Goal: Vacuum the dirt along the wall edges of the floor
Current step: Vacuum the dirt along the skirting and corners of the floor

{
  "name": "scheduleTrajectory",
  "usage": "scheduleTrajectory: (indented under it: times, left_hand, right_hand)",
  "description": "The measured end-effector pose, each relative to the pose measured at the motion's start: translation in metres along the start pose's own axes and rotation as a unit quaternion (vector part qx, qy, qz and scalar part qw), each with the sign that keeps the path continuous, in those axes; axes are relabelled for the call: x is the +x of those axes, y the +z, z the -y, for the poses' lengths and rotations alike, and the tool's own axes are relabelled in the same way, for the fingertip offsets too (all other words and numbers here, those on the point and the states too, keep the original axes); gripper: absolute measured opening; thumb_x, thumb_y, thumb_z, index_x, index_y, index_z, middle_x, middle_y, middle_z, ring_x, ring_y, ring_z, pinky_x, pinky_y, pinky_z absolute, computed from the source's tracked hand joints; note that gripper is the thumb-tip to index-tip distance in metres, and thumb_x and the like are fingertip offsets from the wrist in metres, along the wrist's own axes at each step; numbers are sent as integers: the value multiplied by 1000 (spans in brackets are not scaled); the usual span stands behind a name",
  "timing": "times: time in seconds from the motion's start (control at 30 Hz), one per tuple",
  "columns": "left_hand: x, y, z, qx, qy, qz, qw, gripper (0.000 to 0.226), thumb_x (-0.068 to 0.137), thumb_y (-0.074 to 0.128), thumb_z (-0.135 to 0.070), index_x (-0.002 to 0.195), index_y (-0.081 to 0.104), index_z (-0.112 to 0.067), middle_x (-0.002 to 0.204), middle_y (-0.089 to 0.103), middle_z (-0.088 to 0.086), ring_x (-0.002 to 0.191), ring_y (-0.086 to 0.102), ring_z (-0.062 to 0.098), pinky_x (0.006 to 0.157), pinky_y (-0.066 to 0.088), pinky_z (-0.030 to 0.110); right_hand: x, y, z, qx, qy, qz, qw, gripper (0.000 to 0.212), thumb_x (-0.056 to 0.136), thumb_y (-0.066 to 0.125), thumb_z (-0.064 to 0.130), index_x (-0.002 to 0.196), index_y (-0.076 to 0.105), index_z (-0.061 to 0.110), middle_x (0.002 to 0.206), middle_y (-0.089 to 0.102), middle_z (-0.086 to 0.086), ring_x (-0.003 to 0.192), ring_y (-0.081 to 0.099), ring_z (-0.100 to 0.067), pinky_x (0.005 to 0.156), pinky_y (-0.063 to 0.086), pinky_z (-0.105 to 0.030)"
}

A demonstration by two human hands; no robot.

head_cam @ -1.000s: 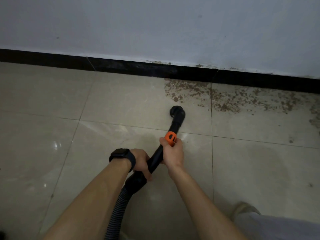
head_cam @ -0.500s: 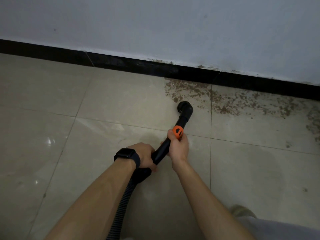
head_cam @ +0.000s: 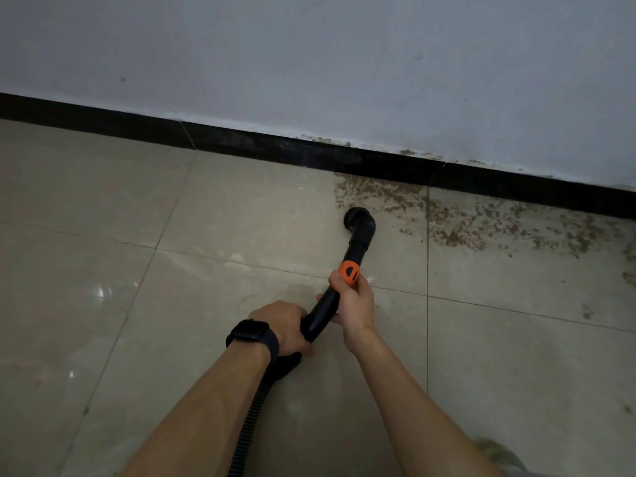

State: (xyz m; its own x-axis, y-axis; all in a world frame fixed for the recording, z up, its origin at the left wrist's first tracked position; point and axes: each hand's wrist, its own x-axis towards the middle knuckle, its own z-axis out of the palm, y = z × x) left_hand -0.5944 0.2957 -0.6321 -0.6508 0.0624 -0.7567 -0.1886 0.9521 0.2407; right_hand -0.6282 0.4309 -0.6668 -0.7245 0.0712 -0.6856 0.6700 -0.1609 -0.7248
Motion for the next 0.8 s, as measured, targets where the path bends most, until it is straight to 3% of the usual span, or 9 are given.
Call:
scheduleTrajectory:
  times: [0.23, 0.47, 0.67, 0.8]
  left_hand:
    - [1, 3, 8, -36, -3, -37, 999, 42, 73, 74, -48, 107, 62, -25, 100, 66, 0, 87, 64, 21, 76, 55, 32]
    - [4, 4, 8, -46, 6, -96, 994, 32, 78, 67, -41, 104, 57, -25, 99, 66, 1, 85, 64, 22, 71, 53, 33]
    - [4, 6, 5, -46, 32, -159, 986, 45, 85, 59, -36, 124, 39, -25, 106, 63, 3, 88, 63, 27, 71, 53, 37]
    - [4, 5, 4, -51, 36, -187, 980, 51, 89, 55, -37, 134, 33, -27, 111, 61, 3, 92, 63, 27, 70, 51, 36]
  right_hand:
    - [12, 14, 1, -13, -6, 12, 1000, 27, 97, 69, 25, 121, 59, 16, 106, 69, -9, 72, 76, -21, 74, 63, -43]
    - [27, 19, 9, -9, -16, 20, 1000, 29, 97, 69, 25, 122, 60, 15, 104, 69, -10, 75, 76, -24, 84, 62, -54]
    - [35, 23, 16, 0, -23, 23, 999, 29, 97, 69, 24, 122, 60, 12, 99, 69, -10, 74, 76, -25, 82, 63, -52]
    - [41, 27, 21, -6, -26, 27, 999, 32, 97, 68, 25, 125, 59, 12, 109, 69, -14, 75, 76, -24, 81, 64, -50]
